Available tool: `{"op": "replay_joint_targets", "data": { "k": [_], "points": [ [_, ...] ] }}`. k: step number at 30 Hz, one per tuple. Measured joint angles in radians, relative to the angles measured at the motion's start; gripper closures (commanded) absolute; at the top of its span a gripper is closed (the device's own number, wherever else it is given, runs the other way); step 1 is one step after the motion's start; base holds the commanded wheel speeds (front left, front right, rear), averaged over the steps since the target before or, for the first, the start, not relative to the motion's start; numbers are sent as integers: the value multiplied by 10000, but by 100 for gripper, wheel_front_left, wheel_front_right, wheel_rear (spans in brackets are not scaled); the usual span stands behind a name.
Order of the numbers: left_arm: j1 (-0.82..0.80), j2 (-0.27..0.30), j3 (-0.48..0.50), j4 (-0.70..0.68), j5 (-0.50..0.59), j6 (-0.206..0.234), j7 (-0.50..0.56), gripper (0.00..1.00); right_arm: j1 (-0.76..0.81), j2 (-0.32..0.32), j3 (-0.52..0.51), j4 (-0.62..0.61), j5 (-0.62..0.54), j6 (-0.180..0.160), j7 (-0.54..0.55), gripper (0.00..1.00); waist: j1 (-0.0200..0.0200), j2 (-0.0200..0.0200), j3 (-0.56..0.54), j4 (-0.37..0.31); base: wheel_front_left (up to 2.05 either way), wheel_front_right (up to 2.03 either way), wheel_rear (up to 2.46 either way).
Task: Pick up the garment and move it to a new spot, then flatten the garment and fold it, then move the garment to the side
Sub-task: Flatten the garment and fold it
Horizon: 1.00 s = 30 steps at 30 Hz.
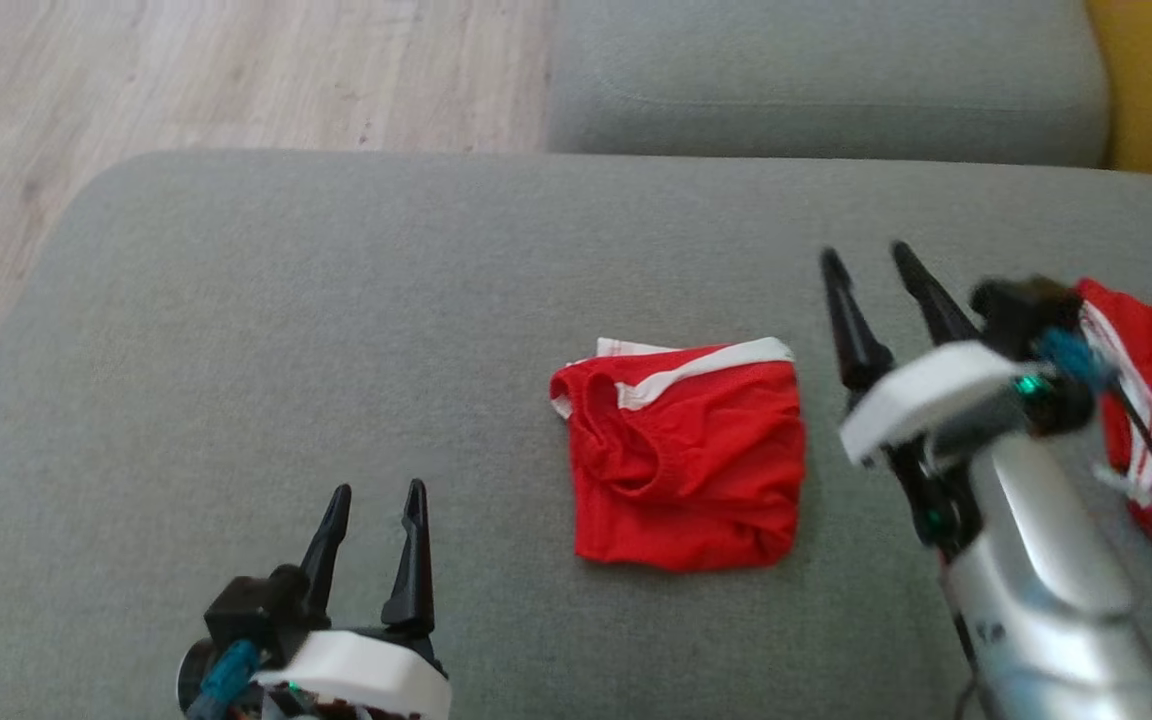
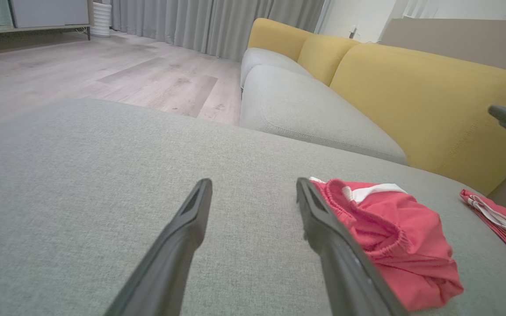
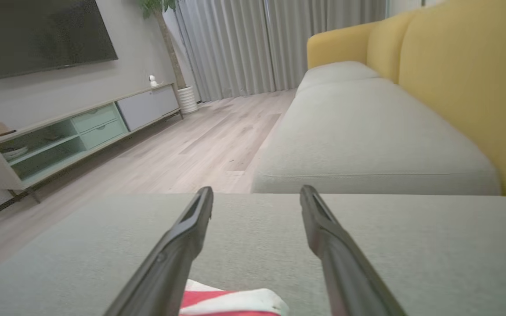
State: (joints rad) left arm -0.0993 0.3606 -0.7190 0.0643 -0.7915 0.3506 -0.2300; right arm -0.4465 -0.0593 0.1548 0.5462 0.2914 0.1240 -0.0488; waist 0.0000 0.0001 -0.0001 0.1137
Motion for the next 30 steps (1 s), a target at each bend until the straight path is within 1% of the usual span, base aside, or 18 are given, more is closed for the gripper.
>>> {"op": "replay_joint_targets", "data": {
  "k": [3,4,7,12,16,23,27,30],
  "points": [
    [32,-6,21,58,-6,0,-2,0,1040,2,-562,-748,-600,0,-268,0,-1,0,-139,-198,0,0,0],
    [32,-6,21,58,-6,0,-2,0,1040,2,-562,-748,-600,0,-268,0,-1,0,-139,-198,0,0,0],
    [54,2,36,213,-6,15,-17,0,2123,10,-936,-1584,-752,0,-382,0,-1,0,-268,-346,0,0,0],
    [380,52,105,357,8,27,-96,0,3548,67,-1076,-2953,-1039,0,-479,0,-1,0,-433,-458,0,0,0],
    [738,161,134,529,213,111,-104,0,4439,128,-1200,-3693,-1189,0,-709,0,-1,0,-536,-458,0,0,0],
    [1203,332,397,566,318,115,-180,0,5558,142,-1279,-4000,-1137,0,-968,0,-1,0,-679,-465,0,0,0],
    [1302,351,443,596,318,75,-180,0,5670,146,-1273,-3998,-1078,0,-993,0,-1,0,-705,-489,0,0,0],
    [1302,353,529,644,318,-86,-180,0,5671,146,-1269,-3998,-1078,0,-991,0,-1,0,-706,-494,0,0,0]
  ]
}}
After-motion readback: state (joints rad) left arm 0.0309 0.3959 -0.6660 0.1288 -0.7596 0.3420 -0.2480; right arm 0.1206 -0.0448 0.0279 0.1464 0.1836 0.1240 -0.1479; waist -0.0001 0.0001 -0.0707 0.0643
